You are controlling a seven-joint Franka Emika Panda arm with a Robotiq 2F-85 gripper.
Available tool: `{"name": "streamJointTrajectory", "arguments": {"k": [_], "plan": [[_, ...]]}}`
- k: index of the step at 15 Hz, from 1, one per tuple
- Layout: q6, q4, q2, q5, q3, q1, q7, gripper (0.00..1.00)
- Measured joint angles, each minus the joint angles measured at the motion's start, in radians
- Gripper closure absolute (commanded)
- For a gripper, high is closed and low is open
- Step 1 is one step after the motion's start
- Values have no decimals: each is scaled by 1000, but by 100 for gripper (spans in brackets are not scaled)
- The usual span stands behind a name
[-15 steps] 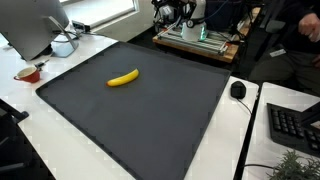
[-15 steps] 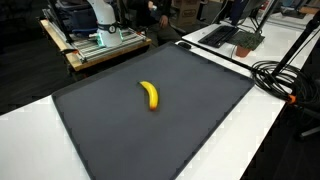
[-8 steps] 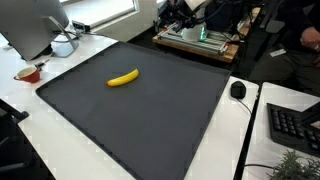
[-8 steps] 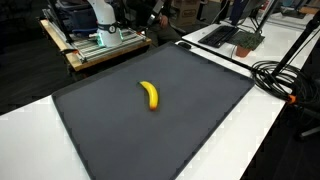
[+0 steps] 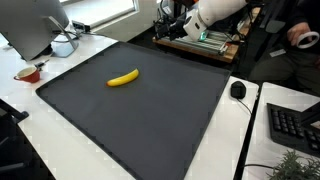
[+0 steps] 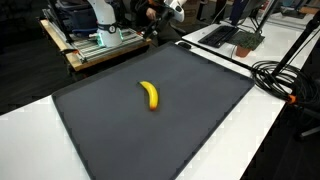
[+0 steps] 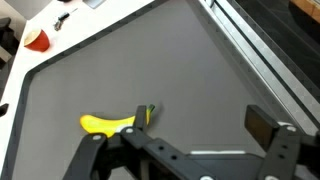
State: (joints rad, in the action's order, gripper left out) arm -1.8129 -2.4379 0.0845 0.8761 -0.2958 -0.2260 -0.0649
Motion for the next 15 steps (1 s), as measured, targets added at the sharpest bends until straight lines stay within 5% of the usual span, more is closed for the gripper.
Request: {"name": "streamJointTrajectory", "arguments": {"k": [5,15], "plan": [[27,6,18,35,2,-4,-35,0],[-102,-142,86,360,58,29,-200,0]]}}
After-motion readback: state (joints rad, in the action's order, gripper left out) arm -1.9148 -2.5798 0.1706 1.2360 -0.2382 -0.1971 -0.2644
